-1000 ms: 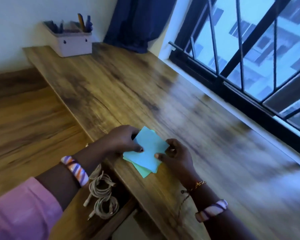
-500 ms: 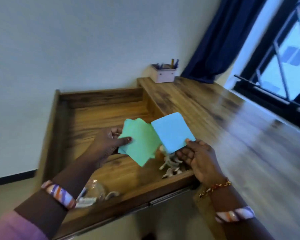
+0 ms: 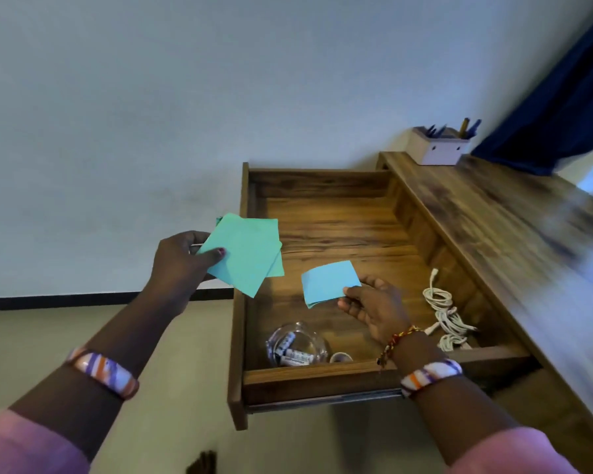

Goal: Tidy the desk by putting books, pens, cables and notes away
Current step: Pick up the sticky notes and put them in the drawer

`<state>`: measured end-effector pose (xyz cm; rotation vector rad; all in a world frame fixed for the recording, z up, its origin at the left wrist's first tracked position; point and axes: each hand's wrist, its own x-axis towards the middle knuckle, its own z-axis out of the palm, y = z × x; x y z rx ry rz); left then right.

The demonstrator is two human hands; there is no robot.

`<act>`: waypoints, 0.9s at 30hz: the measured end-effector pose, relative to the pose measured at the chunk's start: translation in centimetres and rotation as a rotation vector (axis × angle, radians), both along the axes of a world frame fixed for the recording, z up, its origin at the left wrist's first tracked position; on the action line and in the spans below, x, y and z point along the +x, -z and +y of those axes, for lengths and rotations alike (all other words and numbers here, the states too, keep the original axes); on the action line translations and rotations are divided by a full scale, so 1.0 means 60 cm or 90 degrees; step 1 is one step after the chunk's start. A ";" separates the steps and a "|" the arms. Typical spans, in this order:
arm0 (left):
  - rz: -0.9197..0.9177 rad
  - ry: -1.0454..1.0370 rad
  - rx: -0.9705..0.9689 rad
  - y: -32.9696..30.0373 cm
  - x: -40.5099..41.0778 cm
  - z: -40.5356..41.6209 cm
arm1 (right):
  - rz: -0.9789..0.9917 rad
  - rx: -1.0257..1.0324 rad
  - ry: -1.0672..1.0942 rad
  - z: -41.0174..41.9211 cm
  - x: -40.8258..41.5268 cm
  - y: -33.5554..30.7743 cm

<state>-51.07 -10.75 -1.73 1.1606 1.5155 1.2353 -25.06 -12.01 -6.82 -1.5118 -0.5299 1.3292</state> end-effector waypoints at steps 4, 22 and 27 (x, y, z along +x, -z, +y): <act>0.013 0.036 -0.030 0.018 -0.051 0.049 | -0.178 -0.038 -0.059 0.051 -0.062 0.058; 0.094 0.426 -0.017 0.032 0.022 0.325 | -0.528 -0.172 -0.138 0.118 -0.118 0.068; 0.063 0.561 -0.109 0.052 0.084 0.365 | 0.061 0.060 0.164 0.173 -0.102 0.025</act>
